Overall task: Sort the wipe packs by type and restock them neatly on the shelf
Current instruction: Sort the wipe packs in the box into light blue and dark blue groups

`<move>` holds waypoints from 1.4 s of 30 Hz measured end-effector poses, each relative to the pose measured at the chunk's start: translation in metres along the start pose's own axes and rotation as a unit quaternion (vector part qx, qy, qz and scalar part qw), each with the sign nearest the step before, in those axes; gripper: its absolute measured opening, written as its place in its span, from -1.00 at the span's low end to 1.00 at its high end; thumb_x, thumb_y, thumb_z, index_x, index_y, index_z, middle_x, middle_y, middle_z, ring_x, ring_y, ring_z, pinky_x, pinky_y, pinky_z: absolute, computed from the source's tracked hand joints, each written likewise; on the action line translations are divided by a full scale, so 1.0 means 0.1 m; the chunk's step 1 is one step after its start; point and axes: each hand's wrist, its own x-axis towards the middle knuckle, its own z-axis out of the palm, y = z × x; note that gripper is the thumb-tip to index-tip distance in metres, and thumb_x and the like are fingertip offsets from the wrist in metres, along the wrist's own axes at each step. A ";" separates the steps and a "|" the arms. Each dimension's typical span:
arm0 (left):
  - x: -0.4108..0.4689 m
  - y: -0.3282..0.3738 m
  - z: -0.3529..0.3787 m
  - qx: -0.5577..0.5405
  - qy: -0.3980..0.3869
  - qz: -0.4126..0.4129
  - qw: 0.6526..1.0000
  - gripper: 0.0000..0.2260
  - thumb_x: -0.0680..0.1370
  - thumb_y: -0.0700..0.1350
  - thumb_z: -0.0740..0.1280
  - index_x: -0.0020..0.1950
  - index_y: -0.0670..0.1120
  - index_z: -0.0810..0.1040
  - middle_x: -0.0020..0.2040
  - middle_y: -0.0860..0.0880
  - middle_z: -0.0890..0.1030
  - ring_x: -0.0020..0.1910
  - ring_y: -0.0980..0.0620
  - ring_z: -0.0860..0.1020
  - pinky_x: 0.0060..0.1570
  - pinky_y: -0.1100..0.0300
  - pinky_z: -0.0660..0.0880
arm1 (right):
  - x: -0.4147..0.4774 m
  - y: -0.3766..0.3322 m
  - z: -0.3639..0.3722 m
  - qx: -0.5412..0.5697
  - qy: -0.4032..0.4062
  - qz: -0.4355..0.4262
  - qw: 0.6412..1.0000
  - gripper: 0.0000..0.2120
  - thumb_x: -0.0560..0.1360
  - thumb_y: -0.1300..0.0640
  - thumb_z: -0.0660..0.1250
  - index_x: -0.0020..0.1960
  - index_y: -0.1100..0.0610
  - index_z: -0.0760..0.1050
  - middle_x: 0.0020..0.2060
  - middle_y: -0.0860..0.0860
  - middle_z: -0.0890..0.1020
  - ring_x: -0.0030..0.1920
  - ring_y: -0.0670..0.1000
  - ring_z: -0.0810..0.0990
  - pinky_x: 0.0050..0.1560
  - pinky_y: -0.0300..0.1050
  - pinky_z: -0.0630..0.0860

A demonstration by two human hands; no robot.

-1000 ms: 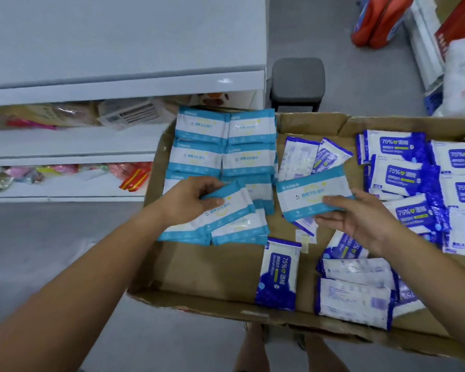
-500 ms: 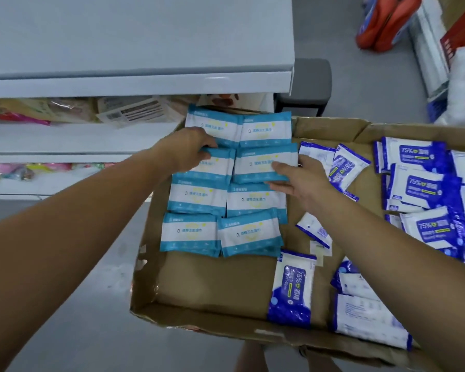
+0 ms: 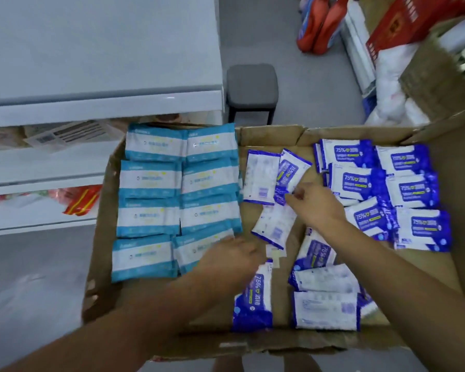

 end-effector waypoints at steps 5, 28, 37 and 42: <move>-0.02 0.65 0.35 -0.029 -0.268 -0.200 0.942 -0.56 0.66 0.22 0.08 0.01 -0.07 0.58 -0.05 -0.09 0.62 -0.07 -0.05 0.60 -0.17 0.08 0.46 | -0.29 0.70 0.07 0.056 -0.077 0.122 0.988 -0.40 0.36 -0.42 0.15 -0.23 0.11 0.58 -0.25 0.08 0.67 -0.20 0.12 0.64 -0.08 0.00 0.61; -0.24 0.75 0.76 -0.198 -0.016 -0.417 0.887 -0.64 0.42 0.24 0.45 0.08 0.14 0.43 0.10 0.12 0.42 0.07 0.09 0.43 0.06 0.20 0.44 | -0.33 0.63 0.14 0.180 -0.055 -0.073 0.980 -0.75 0.40 0.03 0.49 -0.29 -0.03 0.42 -0.24 -0.12 0.52 -0.21 -0.09 0.51 -0.20 -0.12 0.44; -0.08 0.82 0.70 0.083 -0.046 0.187 0.978 -0.80 0.43 -0.01 0.44 0.03 0.12 0.57 0.13 0.11 0.61 0.16 0.06 0.57 0.17 0.14 0.37 | -0.74 1.16 -0.51 0.054 -0.066 -0.014 0.996 -0.78 0.44 0.08 0.36 -0.11 0.02 0.29 -0.32 -0.05 0.50 -0.33 -0.01 0.46 -0.29 -0.05 0.40; 0.13 0.56 0.54 0.170 -0.212 0.283 0.920 -0.56 0.37 -0.04 0.53 0.21 0.10 0.51 0.34 0.03 0.49 0.41 -0.01 0.38 0.24 -0.01 0.48 | -0.82 1.13 -0.62 -0.004 -0.169 -0.015 0.985 -0.91 0.55 0.05 0.24 0.04 -0.02 0.39 -0.15 0.00 0.61 -0.39 0.06 0.56 -0.37 -0.11 0.46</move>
